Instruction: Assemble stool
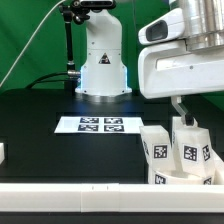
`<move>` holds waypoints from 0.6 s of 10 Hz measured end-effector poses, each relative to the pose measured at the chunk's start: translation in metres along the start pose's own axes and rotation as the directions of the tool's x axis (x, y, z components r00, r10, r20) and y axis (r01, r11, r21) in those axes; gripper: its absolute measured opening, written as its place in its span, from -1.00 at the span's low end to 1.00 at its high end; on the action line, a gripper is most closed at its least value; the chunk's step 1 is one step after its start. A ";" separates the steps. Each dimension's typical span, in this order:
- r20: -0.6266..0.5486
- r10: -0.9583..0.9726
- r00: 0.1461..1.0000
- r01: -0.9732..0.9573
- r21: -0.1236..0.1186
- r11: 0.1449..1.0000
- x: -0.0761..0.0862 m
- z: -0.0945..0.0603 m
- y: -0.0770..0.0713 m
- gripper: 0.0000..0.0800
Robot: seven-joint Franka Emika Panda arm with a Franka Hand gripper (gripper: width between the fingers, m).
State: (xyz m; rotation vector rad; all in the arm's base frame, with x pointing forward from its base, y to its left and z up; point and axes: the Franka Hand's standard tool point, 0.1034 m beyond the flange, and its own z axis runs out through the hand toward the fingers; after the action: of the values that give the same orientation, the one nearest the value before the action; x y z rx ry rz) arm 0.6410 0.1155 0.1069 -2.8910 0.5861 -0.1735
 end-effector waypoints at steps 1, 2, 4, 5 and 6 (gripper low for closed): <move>0.011 -0.138 0.990 0.138 -0.032 0.990 0.000 -0.002 -0.002 0.62; 0.012 -0.208 0.978 0.208 -0.034 0.978 0.003 -0.002 -0.001 0.62; 0.015 -0.326 0.945 0.326 -0.037 0.945 0.004 -0.002 0.002 0.62; 0.017 -0.373 0.928 0.373 -0.038 0.927 0.004 -0.002 0.002 0.62; 0.022 -0.473 0.881 0.473 -0.044 0.880 0.006 -0.002 0.004 0.62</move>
Offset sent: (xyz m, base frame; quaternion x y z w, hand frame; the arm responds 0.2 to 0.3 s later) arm 0.0000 0.0000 0.0000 0.0000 0.0000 -0.1938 0.9810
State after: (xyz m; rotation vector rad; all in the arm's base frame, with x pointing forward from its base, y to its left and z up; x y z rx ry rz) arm 0.6443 0.1092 0.1086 -3.0235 -0.1377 -0.2105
